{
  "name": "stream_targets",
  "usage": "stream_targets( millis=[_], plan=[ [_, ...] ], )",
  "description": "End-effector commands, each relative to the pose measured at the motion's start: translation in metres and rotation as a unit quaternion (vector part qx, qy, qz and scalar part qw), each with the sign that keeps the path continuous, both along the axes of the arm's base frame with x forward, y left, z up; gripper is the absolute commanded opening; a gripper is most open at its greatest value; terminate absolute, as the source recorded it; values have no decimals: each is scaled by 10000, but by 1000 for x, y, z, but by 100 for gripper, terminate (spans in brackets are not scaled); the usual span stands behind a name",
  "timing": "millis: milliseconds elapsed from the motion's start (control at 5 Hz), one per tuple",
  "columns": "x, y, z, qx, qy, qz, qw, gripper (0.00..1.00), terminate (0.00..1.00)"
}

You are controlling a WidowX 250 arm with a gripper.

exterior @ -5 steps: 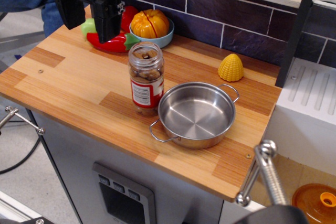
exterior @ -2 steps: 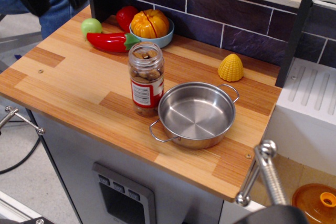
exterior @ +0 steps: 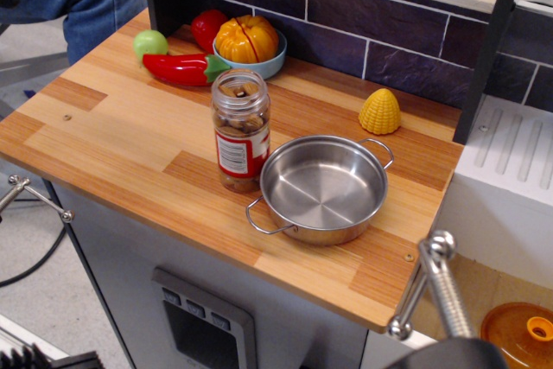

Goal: Pour almonds in pot

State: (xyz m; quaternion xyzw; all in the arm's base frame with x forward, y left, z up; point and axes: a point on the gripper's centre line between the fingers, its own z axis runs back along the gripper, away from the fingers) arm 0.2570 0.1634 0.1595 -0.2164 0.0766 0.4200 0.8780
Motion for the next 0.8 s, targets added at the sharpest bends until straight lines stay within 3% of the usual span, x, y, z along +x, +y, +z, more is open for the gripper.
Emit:
stream_targets(
  millis=[0,400,600],
  plan=[
    [5,17,-12,-799,1082,1076,9850,100,0],
    [-1,-7,-57,-1680,1428,863,9716,100,0],
    [-5,-13,-76,-1896,1685,1349,9578,100,0]
  ],
)
